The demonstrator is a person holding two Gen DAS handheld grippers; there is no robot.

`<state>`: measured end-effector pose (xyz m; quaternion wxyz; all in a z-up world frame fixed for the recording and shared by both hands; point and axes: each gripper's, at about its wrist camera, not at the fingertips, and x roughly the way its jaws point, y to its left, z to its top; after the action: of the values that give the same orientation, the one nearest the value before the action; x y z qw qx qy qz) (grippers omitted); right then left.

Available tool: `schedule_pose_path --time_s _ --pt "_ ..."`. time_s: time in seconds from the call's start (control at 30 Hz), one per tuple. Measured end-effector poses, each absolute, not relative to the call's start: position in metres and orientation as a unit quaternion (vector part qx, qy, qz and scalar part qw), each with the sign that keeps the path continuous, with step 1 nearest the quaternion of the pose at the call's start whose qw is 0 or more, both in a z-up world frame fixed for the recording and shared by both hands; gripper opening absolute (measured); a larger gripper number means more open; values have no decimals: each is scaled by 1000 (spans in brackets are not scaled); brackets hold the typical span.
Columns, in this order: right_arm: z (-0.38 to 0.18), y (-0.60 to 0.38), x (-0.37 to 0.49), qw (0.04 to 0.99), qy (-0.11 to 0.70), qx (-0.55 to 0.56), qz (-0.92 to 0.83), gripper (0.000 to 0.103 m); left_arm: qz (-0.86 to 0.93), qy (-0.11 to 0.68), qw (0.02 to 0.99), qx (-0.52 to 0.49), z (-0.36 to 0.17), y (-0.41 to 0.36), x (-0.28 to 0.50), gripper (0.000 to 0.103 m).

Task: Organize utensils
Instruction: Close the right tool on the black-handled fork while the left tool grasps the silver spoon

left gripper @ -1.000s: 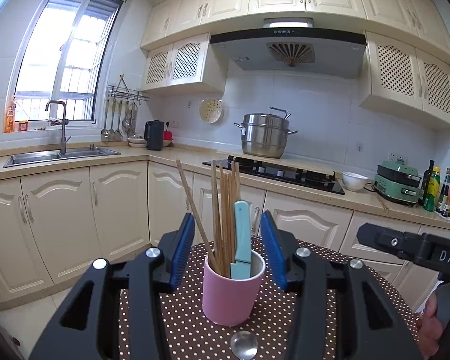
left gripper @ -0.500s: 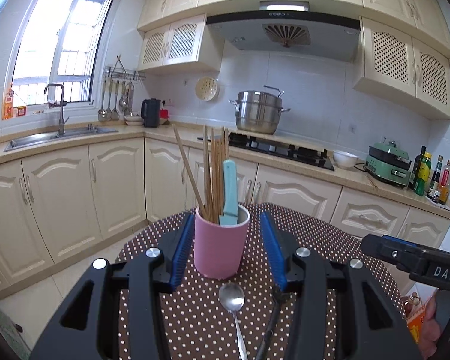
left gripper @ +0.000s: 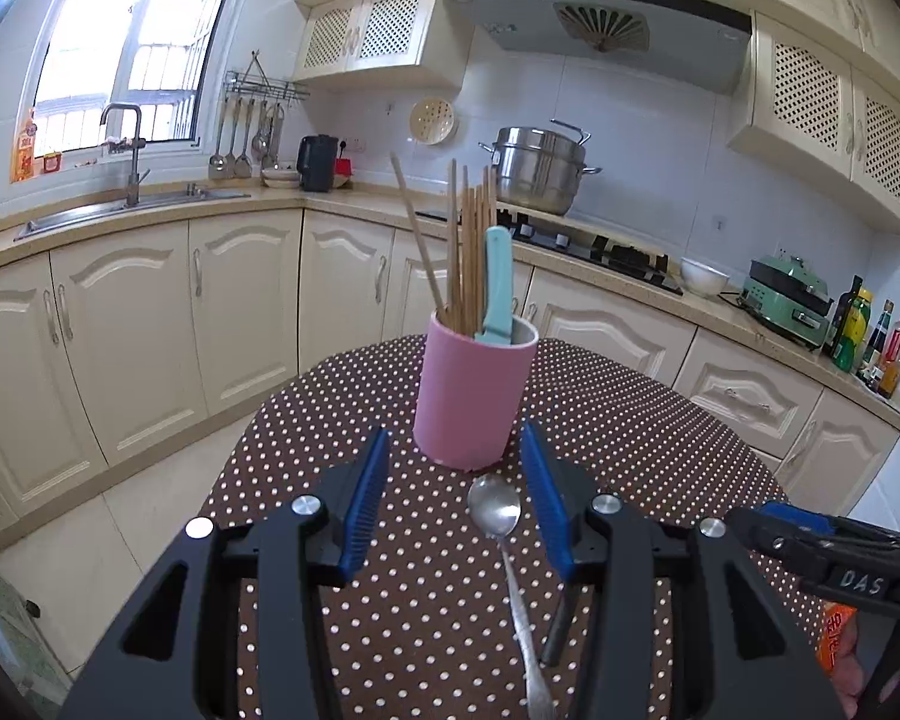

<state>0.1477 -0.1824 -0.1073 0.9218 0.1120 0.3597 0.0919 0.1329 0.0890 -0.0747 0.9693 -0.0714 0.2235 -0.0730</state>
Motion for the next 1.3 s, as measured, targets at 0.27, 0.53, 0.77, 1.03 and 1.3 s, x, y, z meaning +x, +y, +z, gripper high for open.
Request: schedule_pose_path --time_s 0.27,0.53,0.77,1.03,1.3 --pt "-147 -157 158 900 415 106 80 66 -66 259 961 -70 -106 109 137 45" --pt "-157 -127 176 891 444 66 71 66 -73 295 950 -78 -121 129 136 45" --pt "-162 -98 209 880 468 51 64 66 -77 307 946 -74 -125 131 140 45" --pt "-163 -74 235 883 469 -4 12 50 -89 323 940 -71 -131 122 149 45" --pt "-163 -83 227 885 460 -16 77 13 -109 340 931 -78 -135 110 155 45"
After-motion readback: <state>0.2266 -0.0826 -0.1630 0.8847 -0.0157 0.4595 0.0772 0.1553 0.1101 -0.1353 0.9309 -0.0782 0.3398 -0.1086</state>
